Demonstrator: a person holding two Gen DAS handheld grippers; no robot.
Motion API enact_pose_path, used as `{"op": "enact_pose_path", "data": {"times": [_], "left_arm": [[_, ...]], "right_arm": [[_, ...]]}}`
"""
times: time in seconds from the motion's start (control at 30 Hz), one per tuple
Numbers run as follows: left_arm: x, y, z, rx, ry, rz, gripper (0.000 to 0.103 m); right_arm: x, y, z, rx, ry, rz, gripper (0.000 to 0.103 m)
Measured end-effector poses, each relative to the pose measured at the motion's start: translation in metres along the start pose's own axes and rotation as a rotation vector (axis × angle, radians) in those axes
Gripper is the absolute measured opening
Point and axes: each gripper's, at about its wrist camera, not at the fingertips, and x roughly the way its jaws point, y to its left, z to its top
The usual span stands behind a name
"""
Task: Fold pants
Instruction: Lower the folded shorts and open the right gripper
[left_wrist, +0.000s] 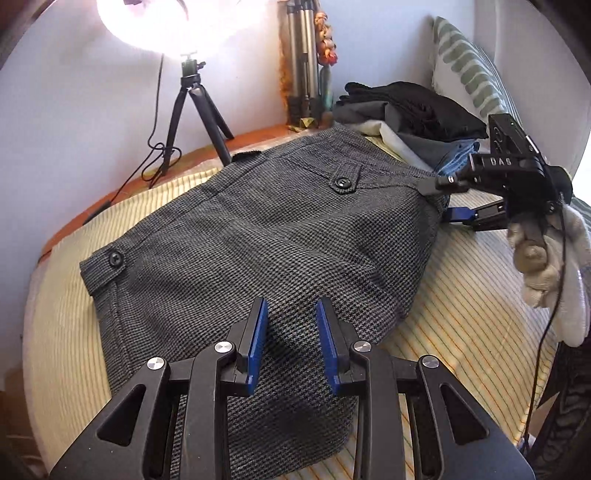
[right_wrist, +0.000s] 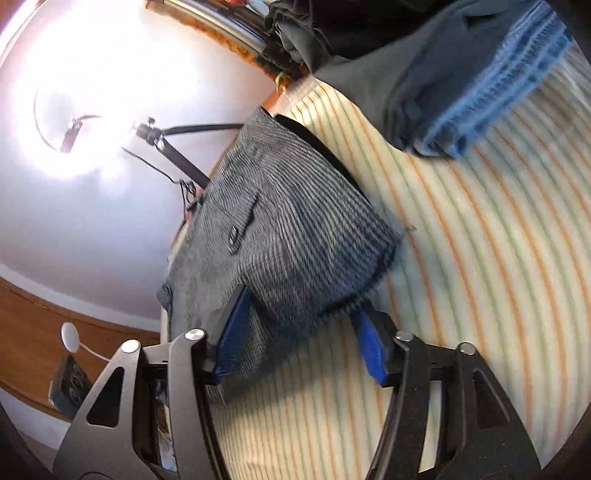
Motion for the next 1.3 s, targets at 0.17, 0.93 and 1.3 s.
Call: {"op": "enact_pose_path", "data": {"times": [0.17,0.93,1.3], "left_arm": [[-0.002,0.003,0.002,-0.016,-0.014,0.008,0.027],[0.037,-0.034,0.006,0.092,0.049,0.002,0.031],[0.041,-0.062,0.01,0.165,0.038,0.02,0.039]], "right_arm": [[0.007,0.012,0.004,-0.035,-0.003,-0.012,0.039],[-0.024,0.002,0.023,-0.093,-0.009,-0.082,0.054],[-0.084,0.024,0.025,-0.192,-0.075,-0.088,0.054]]}}
